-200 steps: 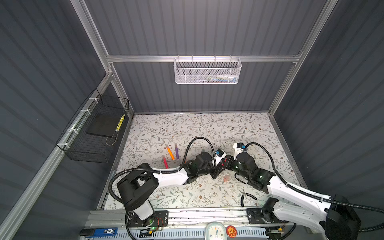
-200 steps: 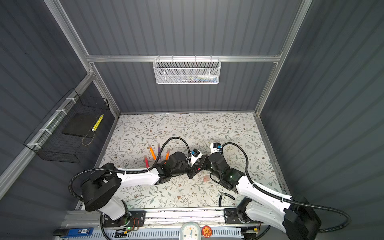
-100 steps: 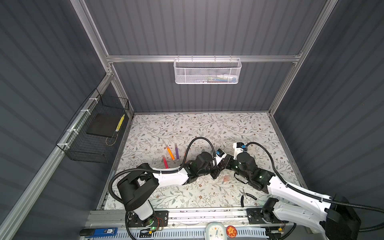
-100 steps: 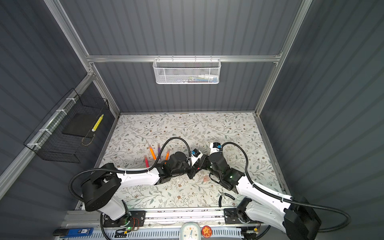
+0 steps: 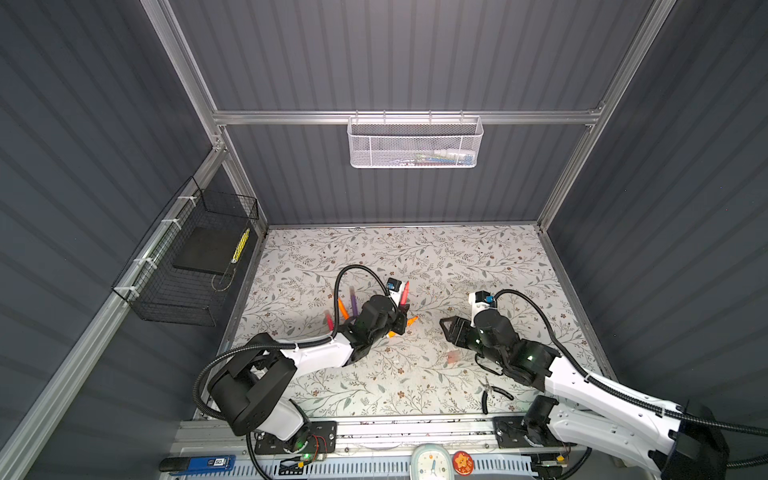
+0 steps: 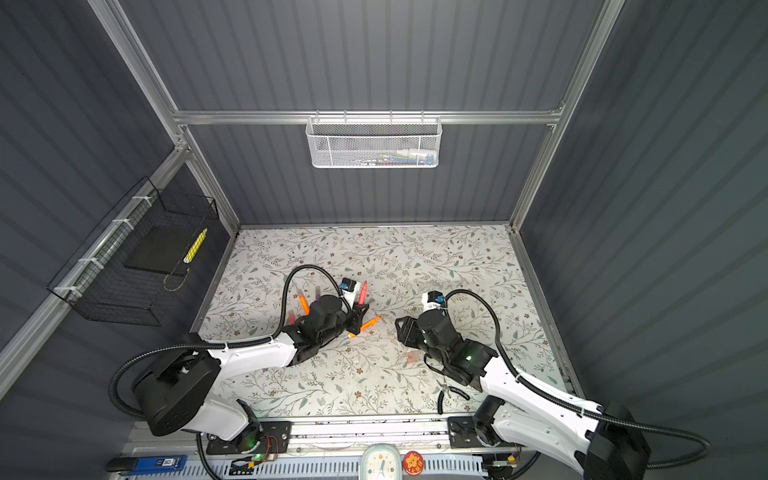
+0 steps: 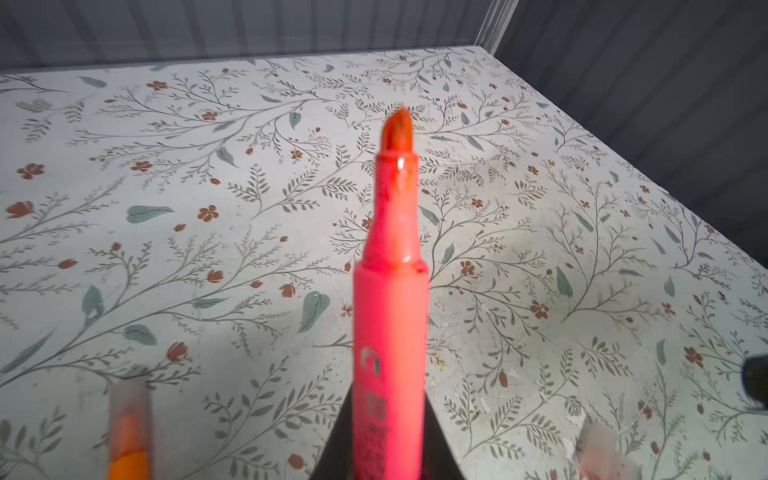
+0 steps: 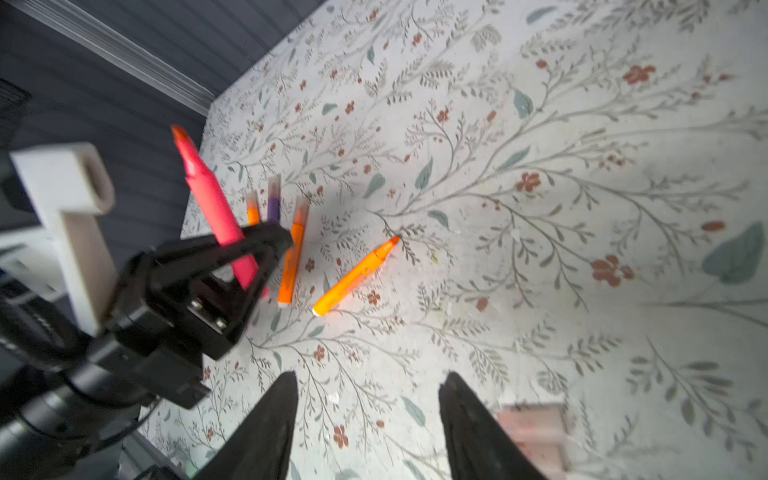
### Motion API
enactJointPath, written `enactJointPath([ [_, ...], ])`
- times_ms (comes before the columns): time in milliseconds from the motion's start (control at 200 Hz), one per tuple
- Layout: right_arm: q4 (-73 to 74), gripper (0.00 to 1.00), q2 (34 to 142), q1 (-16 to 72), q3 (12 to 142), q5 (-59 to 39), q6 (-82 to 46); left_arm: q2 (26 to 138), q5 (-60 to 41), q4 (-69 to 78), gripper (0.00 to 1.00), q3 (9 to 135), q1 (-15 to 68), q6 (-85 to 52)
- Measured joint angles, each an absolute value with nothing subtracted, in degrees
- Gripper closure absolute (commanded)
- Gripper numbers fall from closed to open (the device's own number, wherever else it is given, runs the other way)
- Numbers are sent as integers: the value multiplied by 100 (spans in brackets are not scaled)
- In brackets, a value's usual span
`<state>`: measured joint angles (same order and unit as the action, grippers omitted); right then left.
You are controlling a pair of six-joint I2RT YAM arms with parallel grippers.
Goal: Insert the pens into the pen caps
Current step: 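Lower the right gripper around a translucent pink cap and close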
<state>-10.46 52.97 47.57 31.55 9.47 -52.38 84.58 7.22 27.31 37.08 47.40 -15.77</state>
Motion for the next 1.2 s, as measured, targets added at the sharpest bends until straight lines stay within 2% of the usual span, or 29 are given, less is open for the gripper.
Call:
enactJointPath([
  [200,-2467,43,5721,5238,3747,1144,-5426,8399,167,3096,100,3658,4797,-1568],
  [460,-3306,44,7273,5579,3927,1389,-5623,8427,-633,3328,100,3658,4797,-1542],
  [590,-3474,44,7631,5583,3968,1566,-5658,8512,-930,3391,100,3658,4797,-1522],
  [905,-3424,44,7712,5581,4071,1881,-5684,8608,-1190,3389,100,3660,4797,-1518],
  [1201,-3273,49,8256,5516,4093,1964,-5684,8652,-1271,3380,100,3701,4797,-1520],
])
